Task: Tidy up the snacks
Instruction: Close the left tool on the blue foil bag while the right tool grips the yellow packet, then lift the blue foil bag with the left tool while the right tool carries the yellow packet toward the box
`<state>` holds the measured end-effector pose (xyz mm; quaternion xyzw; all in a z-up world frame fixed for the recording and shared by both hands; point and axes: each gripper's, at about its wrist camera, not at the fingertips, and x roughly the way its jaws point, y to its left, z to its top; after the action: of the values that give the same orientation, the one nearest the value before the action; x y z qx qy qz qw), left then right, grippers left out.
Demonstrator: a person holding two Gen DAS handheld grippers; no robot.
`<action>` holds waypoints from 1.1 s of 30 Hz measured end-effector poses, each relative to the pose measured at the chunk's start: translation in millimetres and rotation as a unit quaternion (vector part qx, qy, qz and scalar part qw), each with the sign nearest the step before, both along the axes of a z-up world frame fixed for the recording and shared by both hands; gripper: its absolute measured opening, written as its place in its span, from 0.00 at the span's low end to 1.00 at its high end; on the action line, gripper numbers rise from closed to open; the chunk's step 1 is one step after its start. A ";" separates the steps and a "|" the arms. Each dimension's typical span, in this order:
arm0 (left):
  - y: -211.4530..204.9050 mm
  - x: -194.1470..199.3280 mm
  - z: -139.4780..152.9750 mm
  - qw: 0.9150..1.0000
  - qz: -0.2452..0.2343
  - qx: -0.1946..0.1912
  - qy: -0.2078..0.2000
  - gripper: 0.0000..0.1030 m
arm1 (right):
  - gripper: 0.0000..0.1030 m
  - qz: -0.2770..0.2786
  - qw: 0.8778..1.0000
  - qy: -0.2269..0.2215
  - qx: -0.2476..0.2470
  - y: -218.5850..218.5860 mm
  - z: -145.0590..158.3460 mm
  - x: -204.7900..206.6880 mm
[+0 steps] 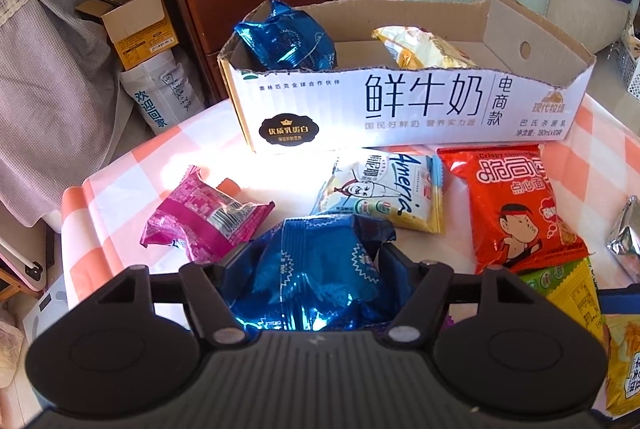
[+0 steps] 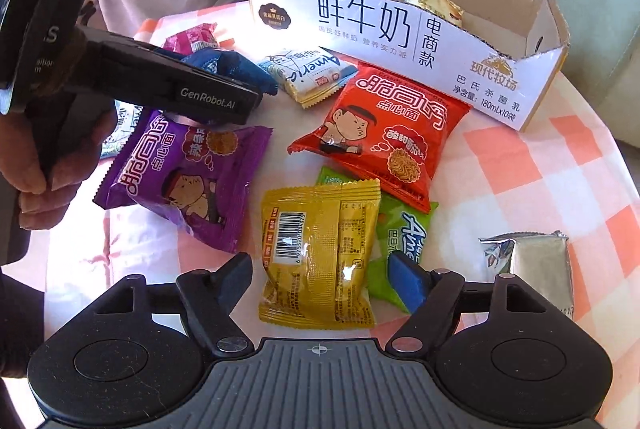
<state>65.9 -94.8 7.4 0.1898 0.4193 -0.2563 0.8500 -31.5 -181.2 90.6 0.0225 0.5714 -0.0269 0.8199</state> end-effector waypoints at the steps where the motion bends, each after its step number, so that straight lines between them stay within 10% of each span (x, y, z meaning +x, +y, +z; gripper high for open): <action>1: -1.1 -1.3 -0.6 1.000 -0.003 0.004 -0.002 0.64 | 0.73 0.005 1.000 -0.001 -0.013 3.3 -0.6 0.3; 3: -2.2 -3.6 -0.6 1.000 -0.007 0.007 -0.007 0.60 | 0.51 0.020 0.999 -0.011 -0.050 10.0 -0.3 -1.3; 6: -0.4 -5.8 2.5 1.000 -0.010 0.000 -0.007 0.56 | 0.48 0.012 0.999 -0.013 -0.038 4.4 3.3 -1.2; 33: 21.2 -15.6 71.3 0.995 0.031 -0.081 -0.056 0.47 | 0.47 -0.081 0.986 -0.143 0.003 -39.2 70.1 31.1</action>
<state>50.3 -73.6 78.7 0.1212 0.3542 -0.2524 0.8923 -0.4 -220.3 160.7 0.0743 0.4443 -0.0877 0.8885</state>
